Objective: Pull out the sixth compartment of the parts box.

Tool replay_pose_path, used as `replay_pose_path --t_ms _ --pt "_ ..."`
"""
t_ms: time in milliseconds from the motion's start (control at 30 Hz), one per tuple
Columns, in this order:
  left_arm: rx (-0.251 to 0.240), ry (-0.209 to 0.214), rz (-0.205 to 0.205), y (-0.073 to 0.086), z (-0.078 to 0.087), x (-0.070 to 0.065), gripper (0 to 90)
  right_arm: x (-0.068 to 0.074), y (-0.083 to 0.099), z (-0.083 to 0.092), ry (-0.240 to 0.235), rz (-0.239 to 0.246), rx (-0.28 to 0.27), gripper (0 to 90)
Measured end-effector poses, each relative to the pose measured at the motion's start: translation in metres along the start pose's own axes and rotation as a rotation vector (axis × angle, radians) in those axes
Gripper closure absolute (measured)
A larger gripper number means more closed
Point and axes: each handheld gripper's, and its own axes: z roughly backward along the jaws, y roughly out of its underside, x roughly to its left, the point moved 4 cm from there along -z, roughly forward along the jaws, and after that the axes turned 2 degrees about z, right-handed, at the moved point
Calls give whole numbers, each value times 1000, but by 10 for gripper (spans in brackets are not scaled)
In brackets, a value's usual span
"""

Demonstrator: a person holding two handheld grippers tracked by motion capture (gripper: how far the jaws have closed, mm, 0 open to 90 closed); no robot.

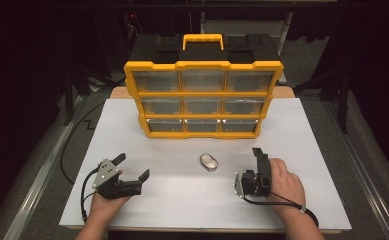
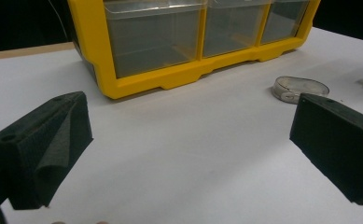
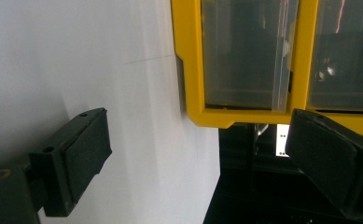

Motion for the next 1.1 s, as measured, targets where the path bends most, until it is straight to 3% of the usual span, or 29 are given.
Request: replay_pose_path --t_ms 500,600,667,933,1100 --pt "46 12 -33 3 -3 -2 2 -1 -8 -7 23 -17 -6 224" --pt "42 13 -39 3 -3 -2 2 0 -10 -7 19 -39 -3 249" --pt "45 17 -43 3 -4 -2 2 -3 -12 -7 39 -13 -15 261" --pt "45 30 -50 4 -4 -5 2 -6 -19 -9 56 -19 -33 300" --pt "40 38 -55 4 -4 -6 2 -15 -23 -10 77 -33 -38 328"
